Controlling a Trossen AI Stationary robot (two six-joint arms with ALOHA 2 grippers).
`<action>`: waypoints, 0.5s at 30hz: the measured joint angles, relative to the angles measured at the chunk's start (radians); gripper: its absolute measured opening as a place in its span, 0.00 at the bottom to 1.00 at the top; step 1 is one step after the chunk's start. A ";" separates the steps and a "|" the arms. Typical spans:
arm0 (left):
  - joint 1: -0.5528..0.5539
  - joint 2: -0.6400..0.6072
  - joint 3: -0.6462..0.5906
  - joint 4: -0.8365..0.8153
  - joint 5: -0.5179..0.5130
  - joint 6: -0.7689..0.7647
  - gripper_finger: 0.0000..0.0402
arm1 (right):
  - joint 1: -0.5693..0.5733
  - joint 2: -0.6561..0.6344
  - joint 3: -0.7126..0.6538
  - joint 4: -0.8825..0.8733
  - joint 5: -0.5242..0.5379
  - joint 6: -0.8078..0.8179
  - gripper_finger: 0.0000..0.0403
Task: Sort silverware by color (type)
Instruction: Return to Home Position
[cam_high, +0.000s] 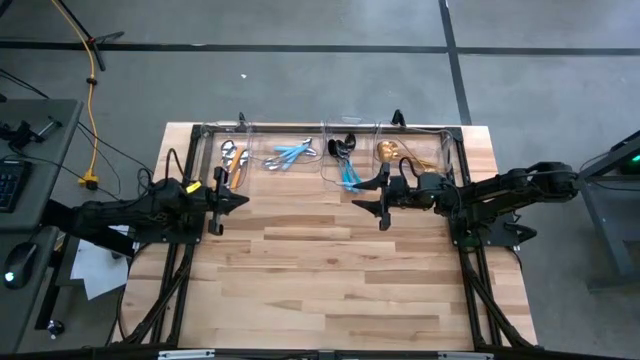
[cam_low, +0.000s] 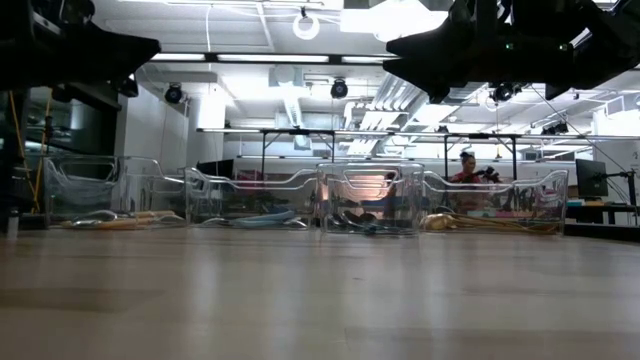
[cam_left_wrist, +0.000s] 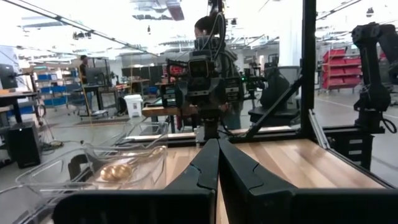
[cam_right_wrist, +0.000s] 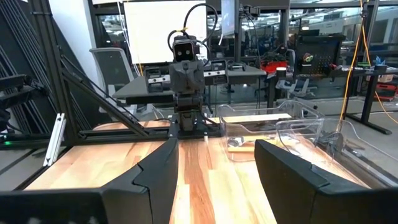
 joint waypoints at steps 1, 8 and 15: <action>0.000 0.000 0.000 0.001 0.002 0.003 0.00 | 0.000 0.000 0.000 -0.001 0.000 0.000 0.49; 0.000 0.000 0.000 -0.015 0.002 0.005 0.00 | 0.000 0.000 0.000 -0.002 0.000 0.000 0.49; 0.000 0.000 0.000 -0.094 -0.005 -0.002 0.00 | 0.000 0.000 0.000 -0.002 0.000 0.000 0.49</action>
